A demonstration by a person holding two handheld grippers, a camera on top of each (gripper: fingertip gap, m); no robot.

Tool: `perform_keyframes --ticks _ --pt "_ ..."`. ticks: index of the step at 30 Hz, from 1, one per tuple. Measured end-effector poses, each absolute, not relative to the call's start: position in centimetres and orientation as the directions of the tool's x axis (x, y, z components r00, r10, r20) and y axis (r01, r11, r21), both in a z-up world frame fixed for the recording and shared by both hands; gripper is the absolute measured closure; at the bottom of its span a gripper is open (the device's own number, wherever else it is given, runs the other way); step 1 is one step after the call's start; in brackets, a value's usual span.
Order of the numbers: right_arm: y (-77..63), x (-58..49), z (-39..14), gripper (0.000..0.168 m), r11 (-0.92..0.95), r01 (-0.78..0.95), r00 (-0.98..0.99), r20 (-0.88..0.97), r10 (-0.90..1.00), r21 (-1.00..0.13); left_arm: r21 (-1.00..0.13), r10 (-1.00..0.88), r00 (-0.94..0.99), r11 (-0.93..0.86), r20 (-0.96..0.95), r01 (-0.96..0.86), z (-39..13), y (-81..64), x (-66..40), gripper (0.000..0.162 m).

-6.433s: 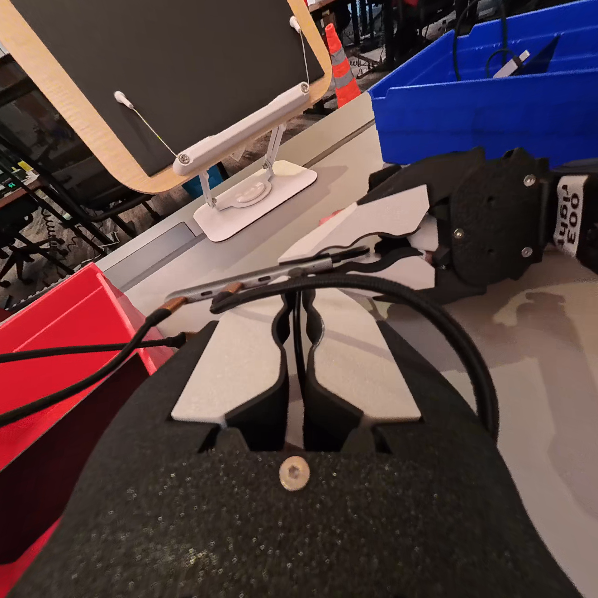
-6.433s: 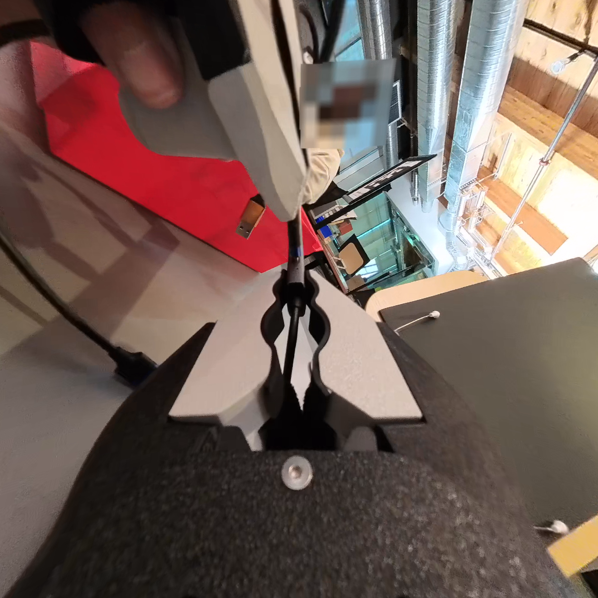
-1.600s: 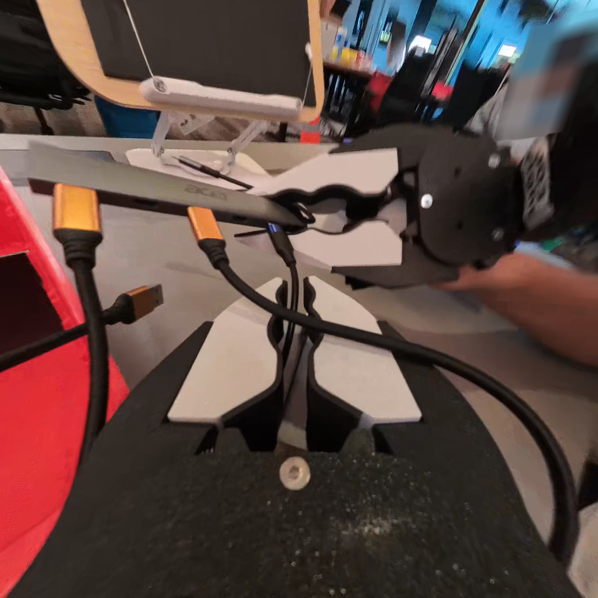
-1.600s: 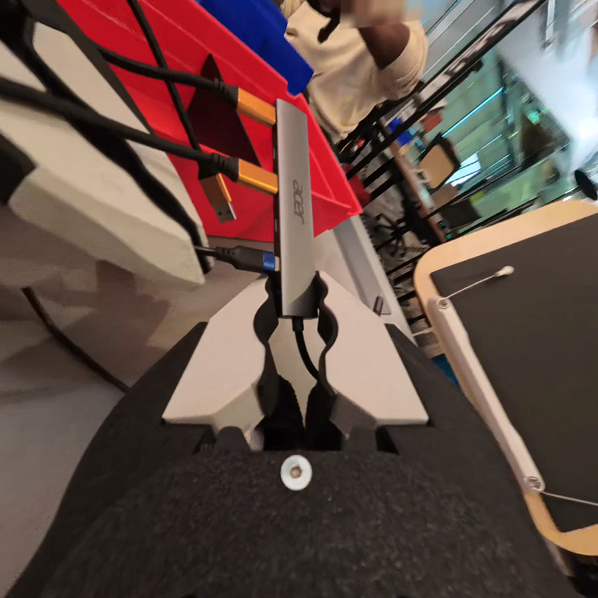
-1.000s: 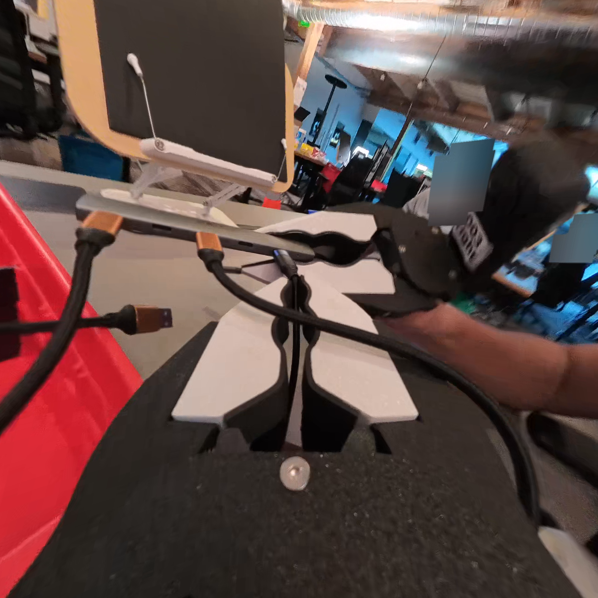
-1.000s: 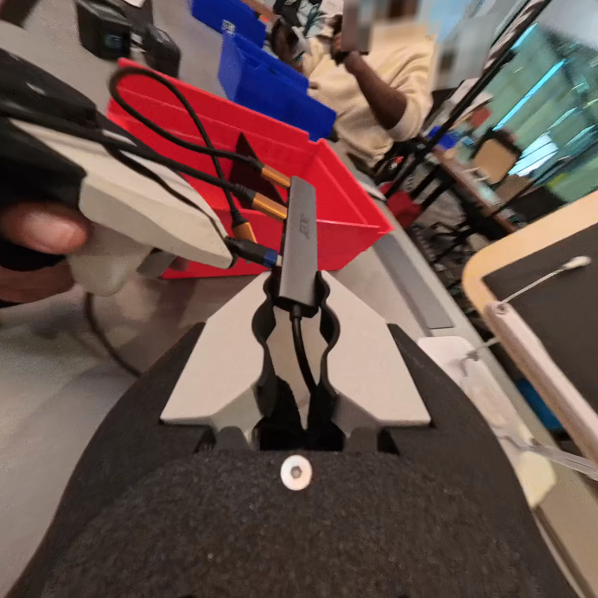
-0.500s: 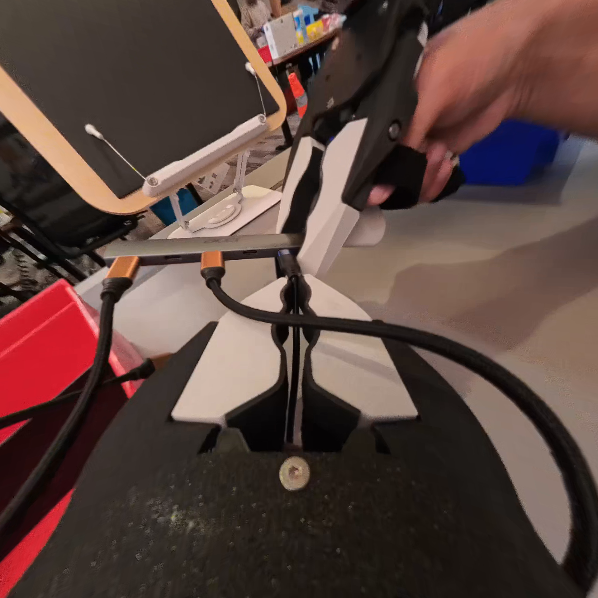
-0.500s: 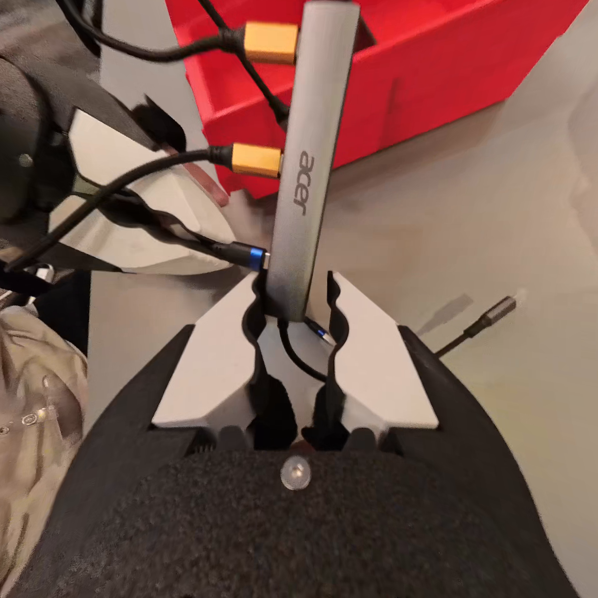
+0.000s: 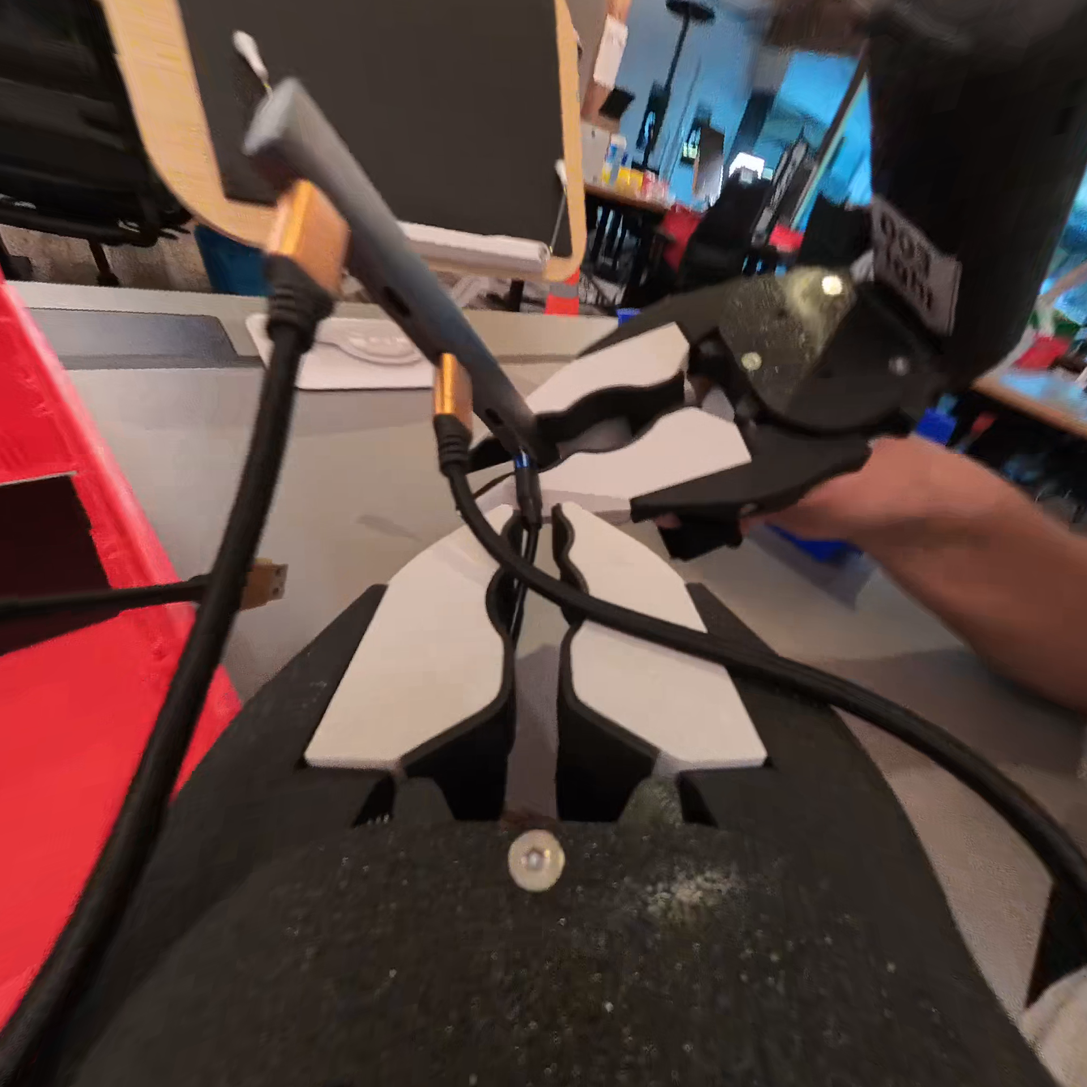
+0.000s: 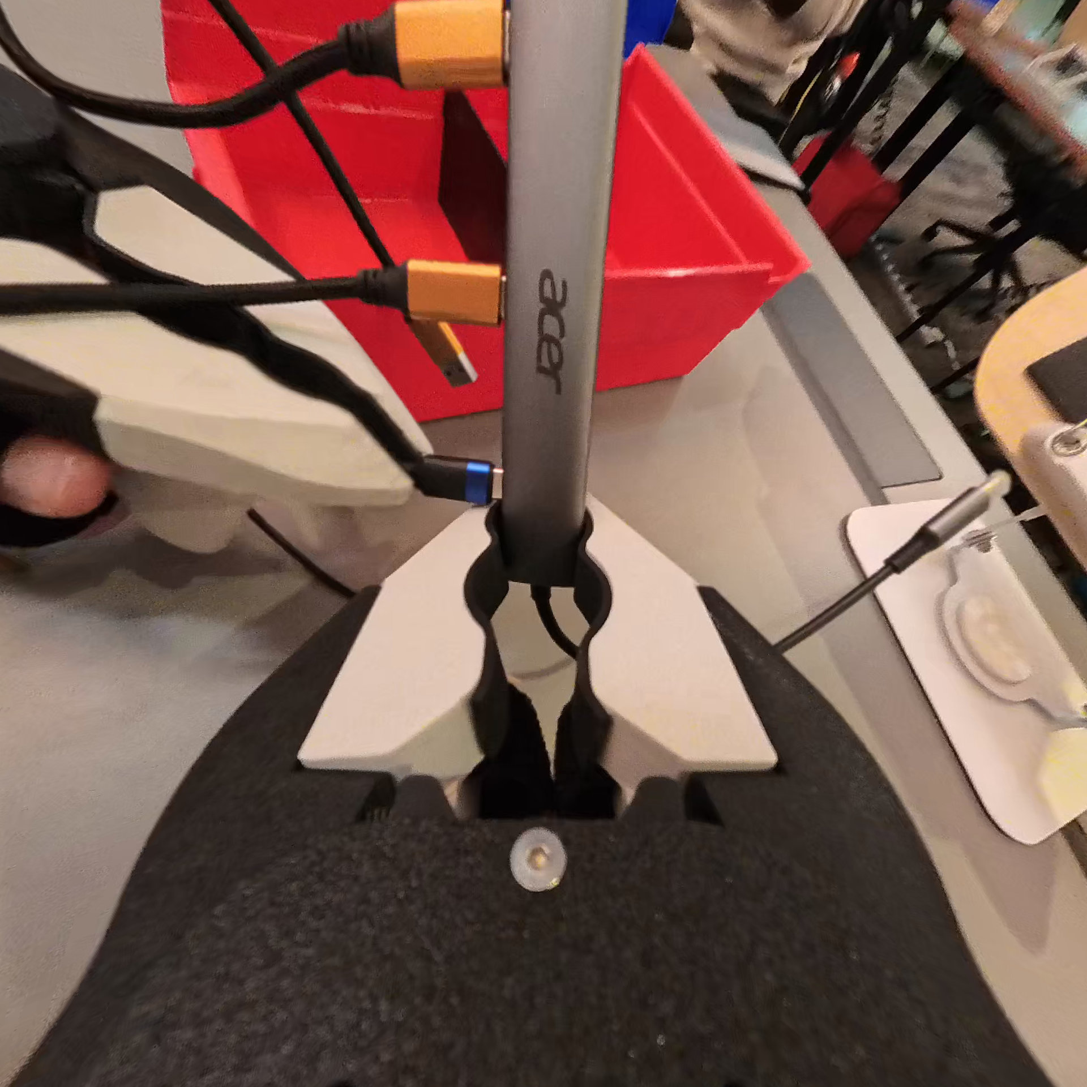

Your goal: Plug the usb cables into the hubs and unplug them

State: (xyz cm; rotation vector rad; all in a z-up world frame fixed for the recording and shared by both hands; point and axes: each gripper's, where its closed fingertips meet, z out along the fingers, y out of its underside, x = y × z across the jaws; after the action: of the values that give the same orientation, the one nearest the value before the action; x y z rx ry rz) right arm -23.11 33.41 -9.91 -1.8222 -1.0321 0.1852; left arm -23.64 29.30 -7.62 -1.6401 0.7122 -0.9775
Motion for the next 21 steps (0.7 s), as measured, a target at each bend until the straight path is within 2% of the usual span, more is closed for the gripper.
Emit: perform_keyframes --ticks 3,7,21 --pt "33.52 -23.56 -9.40 0.153 -0.093 0.564 0.632 0.357 0.687 -0.820 -0.959 -0.834 0.482 -0.276 0.269 0.058 -7.47 29.46 -23.98 0.156" --pt "33.46 -23.90 -8.82 0.153 -0.037 0.557 0.634 0.396 0.665 -0.830 -0.975 -0.841 0.499 -0.221 0.207 0.032 -7.23 29.37 -24.18 0.157" --pt "33.24 -23.58 -9.60 0.152 0.032 0.676 0.547 0.531 0.648 -0.736 -0.975 -0.866 0.468 -0.219 0.175 -0.040 -8.07 29.18 -24.15 0.157"
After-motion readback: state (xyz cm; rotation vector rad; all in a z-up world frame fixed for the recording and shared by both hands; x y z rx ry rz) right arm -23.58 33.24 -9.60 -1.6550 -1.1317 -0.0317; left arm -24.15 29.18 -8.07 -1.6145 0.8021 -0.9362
